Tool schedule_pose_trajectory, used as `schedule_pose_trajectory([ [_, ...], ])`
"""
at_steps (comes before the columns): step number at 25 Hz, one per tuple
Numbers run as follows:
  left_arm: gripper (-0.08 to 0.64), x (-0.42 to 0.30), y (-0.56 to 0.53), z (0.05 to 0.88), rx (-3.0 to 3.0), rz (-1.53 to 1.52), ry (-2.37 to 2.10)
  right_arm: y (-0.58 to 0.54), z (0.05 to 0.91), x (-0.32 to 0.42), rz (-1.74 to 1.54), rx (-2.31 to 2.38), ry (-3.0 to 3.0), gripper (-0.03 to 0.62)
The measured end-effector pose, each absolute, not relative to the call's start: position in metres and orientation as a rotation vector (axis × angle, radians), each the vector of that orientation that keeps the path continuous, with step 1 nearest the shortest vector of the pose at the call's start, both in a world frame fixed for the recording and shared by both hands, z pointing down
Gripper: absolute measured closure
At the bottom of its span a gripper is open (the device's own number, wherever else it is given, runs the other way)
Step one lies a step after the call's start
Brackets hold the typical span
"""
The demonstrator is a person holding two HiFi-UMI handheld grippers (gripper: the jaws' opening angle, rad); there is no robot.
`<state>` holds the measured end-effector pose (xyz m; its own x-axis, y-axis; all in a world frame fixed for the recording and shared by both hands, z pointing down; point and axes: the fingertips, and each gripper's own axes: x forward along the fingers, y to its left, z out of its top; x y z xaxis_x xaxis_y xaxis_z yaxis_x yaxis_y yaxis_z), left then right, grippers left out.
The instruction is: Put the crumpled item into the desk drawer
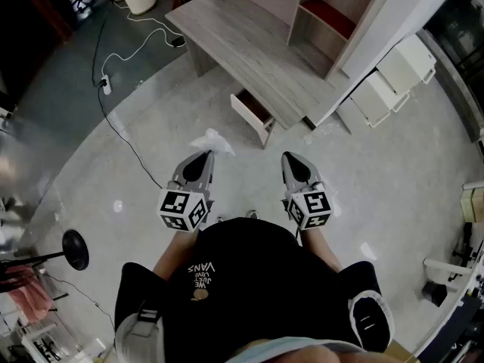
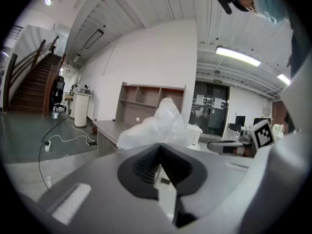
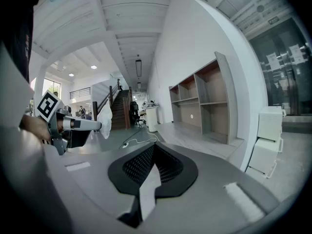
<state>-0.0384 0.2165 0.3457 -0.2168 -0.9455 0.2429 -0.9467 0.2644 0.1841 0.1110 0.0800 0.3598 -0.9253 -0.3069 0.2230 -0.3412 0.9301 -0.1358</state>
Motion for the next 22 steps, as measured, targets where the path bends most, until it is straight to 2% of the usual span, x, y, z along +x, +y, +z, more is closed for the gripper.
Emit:
schedule_pose_trajectory([
  [14, 0.508, -0.034, 0.211, 0.366, 1.66, -0.02, -2.257, 0.064, 0.357, 0.107, 0.324, 0.428, -2.972, 0.588],
  [22, 0.508, -0.082, 0.194, 0.379, 1.694, -0.018, -2.181, 0.054, 0.369, 0.073, 0.352, 0.536, -2.918, 0.588],
])
